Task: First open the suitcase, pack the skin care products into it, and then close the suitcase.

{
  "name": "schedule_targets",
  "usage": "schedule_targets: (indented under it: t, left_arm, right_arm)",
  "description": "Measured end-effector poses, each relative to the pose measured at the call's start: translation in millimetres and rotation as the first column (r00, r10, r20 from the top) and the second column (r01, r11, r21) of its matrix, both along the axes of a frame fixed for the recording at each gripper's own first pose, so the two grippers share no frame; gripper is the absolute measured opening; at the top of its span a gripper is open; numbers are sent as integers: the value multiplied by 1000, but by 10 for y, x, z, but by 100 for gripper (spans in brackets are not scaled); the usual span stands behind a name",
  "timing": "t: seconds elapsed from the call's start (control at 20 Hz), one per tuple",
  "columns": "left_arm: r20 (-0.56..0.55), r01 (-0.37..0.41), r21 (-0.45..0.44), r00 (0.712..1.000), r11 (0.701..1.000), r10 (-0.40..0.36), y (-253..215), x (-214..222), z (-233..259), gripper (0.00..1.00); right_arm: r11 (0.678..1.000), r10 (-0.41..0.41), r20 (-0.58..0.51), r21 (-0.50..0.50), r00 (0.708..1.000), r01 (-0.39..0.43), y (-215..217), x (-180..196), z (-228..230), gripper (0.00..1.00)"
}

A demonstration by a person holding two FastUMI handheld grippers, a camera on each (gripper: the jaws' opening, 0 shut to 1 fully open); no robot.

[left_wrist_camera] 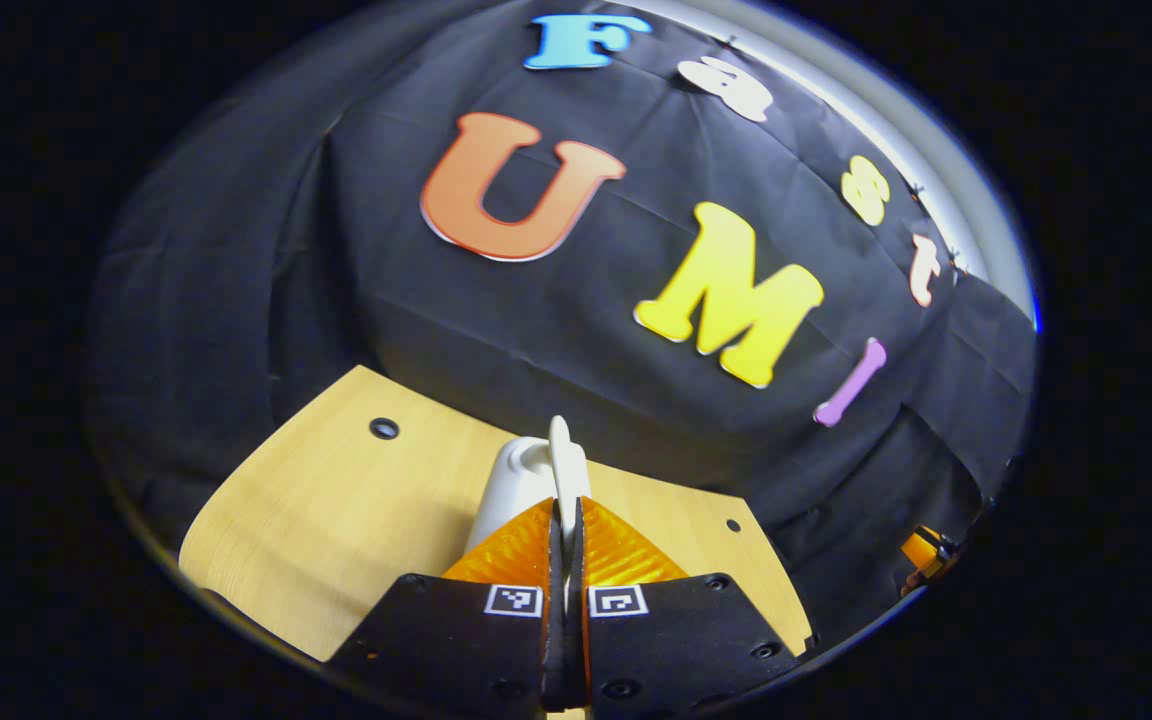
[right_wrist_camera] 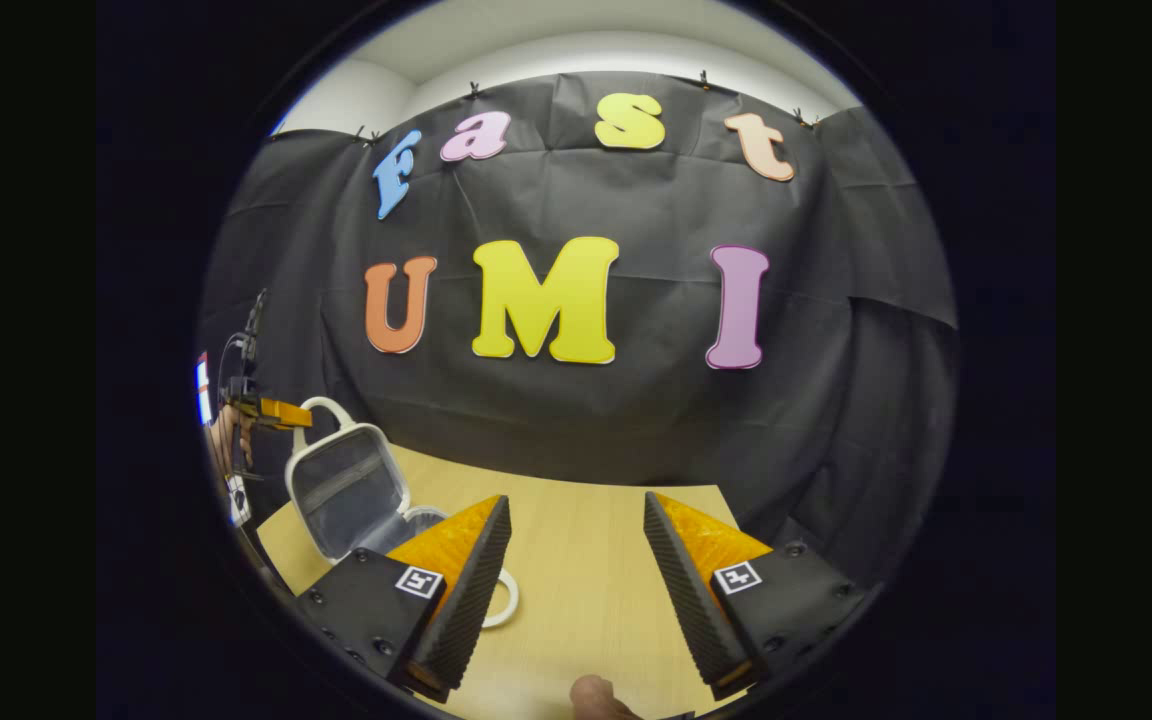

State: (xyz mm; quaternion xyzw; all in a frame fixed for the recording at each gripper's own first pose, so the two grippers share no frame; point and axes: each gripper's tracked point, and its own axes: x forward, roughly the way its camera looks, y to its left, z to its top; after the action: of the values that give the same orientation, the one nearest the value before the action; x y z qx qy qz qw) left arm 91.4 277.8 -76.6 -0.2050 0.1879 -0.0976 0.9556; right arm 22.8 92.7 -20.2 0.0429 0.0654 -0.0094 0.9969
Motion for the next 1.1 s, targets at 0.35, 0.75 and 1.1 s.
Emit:
schedule_targets:
  t: [0.35, 0.75, 1.1]
  left_arm:
    - [-51, 136, 69, 990, 988, -132, -1304, -119, -162, 3]
    - [-197, 220, 180, 963, 959, -184, -2313, -220, -946, 3]
    - [-331, 277, 315, 928, 908, -168, -2765, -205, -1711, 3]
  right_arm:
    - [1000, 26, -31, 14, 999, -26, -235, -1, -161, 80]
    - [1000, 14, -86, 25, 996, -12, -633, 27, -415, 80]
    - [1000, -21, -161, 13, 987, 23, -1024, 1, -786, 80]
